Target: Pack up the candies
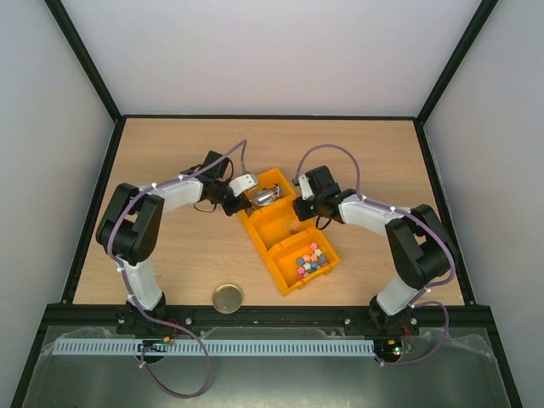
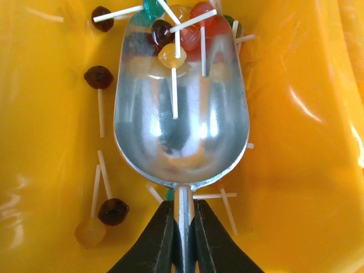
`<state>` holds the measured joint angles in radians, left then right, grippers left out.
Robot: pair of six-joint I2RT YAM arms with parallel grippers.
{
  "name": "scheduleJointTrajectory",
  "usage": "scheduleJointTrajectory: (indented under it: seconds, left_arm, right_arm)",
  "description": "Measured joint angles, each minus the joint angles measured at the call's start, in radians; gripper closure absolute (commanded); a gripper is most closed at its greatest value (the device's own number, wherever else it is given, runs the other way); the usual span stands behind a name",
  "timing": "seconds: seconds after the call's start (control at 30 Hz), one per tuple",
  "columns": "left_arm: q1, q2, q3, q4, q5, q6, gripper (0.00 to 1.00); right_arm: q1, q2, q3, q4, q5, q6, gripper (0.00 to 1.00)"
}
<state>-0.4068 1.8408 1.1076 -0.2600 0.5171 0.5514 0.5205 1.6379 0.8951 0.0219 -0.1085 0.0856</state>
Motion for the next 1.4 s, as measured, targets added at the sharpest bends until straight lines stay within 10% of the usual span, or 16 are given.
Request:
scheduleJointTrajectory:
  seconds: [1.4]
  left_arm:
    - [0.202, -0.266, -0.131, 0.056, 0.190, -0.070, 0.98]
  right_arm:
    - [-0.008, 0.003, 0.001, 0.004, -0.006, 0.002, 0.99]
